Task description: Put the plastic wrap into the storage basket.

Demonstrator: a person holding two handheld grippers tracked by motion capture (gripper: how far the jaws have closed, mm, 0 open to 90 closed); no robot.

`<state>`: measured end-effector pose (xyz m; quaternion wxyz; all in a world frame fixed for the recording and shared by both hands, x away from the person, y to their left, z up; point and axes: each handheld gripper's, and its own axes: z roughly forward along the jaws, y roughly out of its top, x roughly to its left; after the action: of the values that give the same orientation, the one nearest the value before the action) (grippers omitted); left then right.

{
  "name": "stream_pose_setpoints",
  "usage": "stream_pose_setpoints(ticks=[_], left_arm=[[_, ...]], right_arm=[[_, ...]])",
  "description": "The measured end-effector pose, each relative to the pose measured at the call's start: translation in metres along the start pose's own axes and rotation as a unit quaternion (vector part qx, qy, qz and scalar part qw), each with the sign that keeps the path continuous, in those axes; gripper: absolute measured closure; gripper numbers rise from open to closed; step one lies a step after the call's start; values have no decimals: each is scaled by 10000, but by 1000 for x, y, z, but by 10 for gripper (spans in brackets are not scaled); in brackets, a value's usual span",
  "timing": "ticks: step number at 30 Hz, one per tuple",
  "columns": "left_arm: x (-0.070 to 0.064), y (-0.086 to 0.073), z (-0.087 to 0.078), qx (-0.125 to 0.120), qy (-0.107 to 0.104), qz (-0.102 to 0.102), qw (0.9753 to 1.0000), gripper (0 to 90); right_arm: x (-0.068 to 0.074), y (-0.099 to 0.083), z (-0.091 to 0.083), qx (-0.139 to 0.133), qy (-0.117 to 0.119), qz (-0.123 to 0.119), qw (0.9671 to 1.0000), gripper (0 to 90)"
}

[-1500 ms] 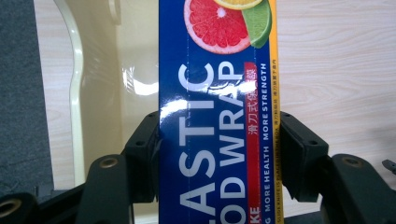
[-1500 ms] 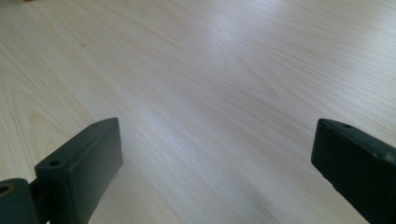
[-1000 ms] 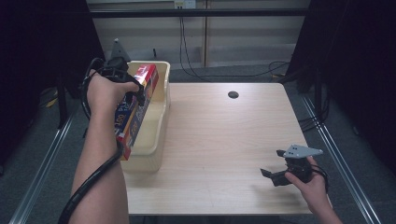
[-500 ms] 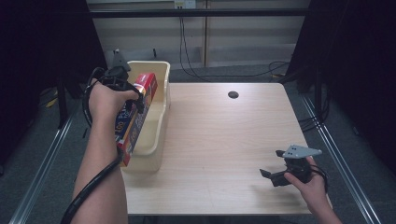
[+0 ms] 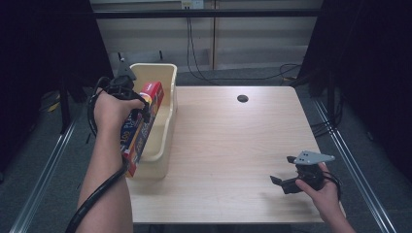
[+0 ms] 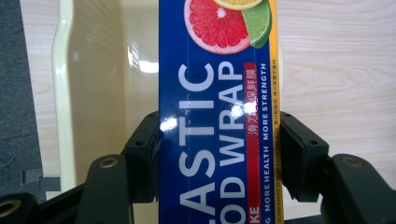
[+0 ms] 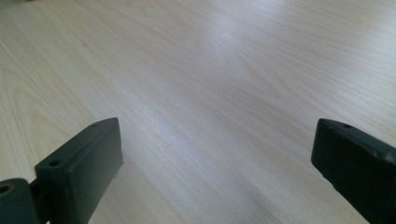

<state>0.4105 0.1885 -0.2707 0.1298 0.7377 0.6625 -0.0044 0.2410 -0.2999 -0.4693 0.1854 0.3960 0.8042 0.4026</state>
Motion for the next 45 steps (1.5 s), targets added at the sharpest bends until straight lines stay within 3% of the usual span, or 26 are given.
stream_pose_setpoints(ticks=[27,45], left_arm=[[12,-6,29,192,22,-111,9998,408],[14,-2,39,285,22,-198,9994,405]], right_arm=[[1,1,1,36,5,-14,10000,18],[2,1,2,62,36,-39,10000,18]])
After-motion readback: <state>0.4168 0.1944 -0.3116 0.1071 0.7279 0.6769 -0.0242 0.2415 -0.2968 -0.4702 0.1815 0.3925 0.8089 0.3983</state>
